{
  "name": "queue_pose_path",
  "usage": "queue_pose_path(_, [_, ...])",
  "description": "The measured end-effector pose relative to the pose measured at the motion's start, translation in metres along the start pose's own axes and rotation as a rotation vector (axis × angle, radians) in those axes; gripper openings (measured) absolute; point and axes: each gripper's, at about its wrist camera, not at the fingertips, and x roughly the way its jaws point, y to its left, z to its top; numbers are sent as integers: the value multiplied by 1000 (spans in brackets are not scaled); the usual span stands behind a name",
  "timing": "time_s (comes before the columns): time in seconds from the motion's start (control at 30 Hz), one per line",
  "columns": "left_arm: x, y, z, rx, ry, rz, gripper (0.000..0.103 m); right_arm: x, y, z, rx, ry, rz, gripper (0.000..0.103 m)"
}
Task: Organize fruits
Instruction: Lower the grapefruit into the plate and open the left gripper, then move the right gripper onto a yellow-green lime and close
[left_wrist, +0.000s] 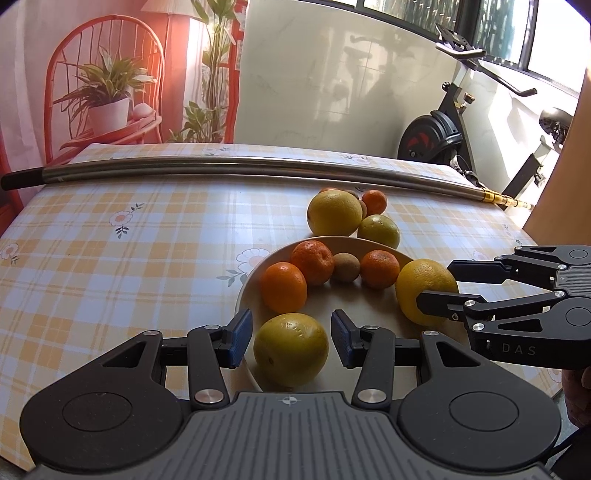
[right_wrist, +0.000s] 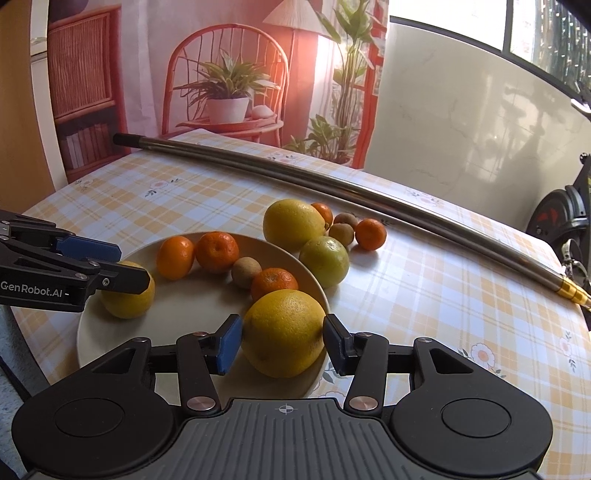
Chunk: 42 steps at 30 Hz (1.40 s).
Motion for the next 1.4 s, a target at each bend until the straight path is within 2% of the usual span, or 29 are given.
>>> queue_pose_path(0.37, [0, -1, 0, 1, 5, 4, 49, 4, -2, 2, 26, 0, 5, 46])
queue_pose_path(0.6, [0, -1, 1, 0, 6, 5, 49, 2, -11, 2, 104, 10, 38, 46])
queue_pose_path(0.87, [1, 0, 2, -1, 2, 8, 49, -9, -21, 8, 143, -47, 59, 46])
queue_pose_path(1.4, [-6, 10, 45, -50, -75, 22, 49, 6, -71, 30, 229, -98, 33, 46])
